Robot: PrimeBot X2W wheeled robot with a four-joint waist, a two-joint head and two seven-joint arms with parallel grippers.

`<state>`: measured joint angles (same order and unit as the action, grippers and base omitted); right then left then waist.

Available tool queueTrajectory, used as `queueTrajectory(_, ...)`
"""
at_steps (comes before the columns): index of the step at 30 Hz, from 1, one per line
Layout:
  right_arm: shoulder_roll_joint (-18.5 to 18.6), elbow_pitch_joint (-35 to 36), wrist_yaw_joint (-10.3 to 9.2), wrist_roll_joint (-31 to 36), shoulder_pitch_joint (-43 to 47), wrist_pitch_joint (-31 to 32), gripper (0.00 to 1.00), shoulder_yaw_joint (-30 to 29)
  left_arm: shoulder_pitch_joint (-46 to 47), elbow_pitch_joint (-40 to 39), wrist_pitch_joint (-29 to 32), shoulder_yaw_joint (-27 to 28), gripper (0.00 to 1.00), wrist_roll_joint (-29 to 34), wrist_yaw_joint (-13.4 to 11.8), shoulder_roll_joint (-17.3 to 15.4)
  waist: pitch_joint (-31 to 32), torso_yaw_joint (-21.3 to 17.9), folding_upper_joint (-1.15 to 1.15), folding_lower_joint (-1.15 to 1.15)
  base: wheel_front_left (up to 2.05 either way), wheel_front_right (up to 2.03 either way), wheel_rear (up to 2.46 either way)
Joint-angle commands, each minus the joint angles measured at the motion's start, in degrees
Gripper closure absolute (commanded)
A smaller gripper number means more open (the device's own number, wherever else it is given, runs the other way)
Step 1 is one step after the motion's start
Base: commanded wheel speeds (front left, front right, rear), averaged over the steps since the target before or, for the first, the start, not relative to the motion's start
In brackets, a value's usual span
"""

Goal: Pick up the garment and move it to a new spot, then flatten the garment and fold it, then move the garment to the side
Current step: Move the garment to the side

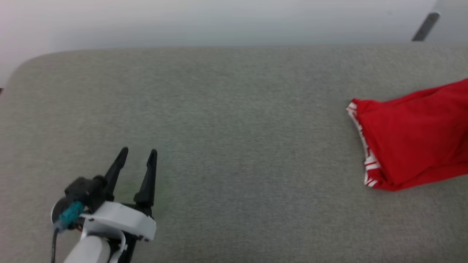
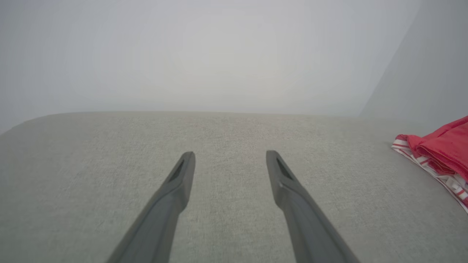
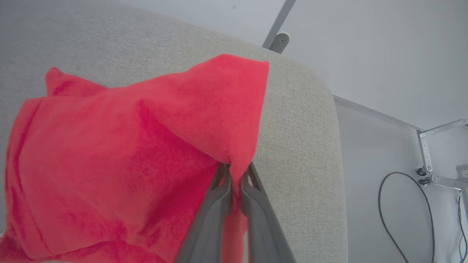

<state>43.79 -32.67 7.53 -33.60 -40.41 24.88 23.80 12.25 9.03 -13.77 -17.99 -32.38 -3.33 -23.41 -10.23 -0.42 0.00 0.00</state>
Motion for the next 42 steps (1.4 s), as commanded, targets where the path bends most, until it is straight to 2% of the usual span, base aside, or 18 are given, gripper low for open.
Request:
queueTrajectory(1, 0.70, -0.22, -0.09, 0.67, -1.47, -0.80, 1.00, 0.21, 1.41, 0.26, -0.22, -0.08, 0.00, 0.42, 0.38, -0.16, -3.31, -3.78, 0.00, 0.00, 0.00, 0.00, 0.00)
queueTrajectory(12, 4.90, -4.53, -0.09, 3.38, -7.44, -7.18, 1.00, 3.75, 8.23, 1.70, 0.97, -2.27, 0.00, 1.91, 2.91, -0.66, -8.33, -8.68, 0.00, 0.00, 0.00, 0.00, 0.00)
queueTrajectory(18, 7.45, -9.49, -0.10, 5.59, -10.40, -11.81, 1.00, 5.90, 11.26, 2.07, 1.42, -3.31, 0.00, 2.61, 3.72, -0.55, -11.36, -8.55, 0.00, 0.00, 0.00, 0.00, 0.00)
queueTrajectory(23, 7.70, -14.59, -0.10, 9.71, -12.73, -15.54, 1.00, 6.14, 12.86, 2.24, 1.88, -3.92, 0.00, 2.92, 4.30, -0.78, -13.35, -7.56, 0.00, 0.00, 0.00, 0.00, 0.00)
queueTrajectory(31, 5.40, -23.99, -0.10, 18.54, -15.65, -19.60, 1.00, 4.62, 14.19, 2.04, 2.28, -4.31, 0.00, 2.75, 4.44, -1.10, -15.67, -5.84, 0.00, 0.00, 0.00, 0.00, 0.00)
queueTrajectory(42, -0.14, -34.02, -0.09, 23.33, -17.85, -23.93, 1.00, -0.56, 14.50, 1.87, 2.37, -4.46, 0.00, 2.19, 4.12, -1.50, -16.56, -5.29, 0.00, 0.00, 0.00, 0.00, 0.00)
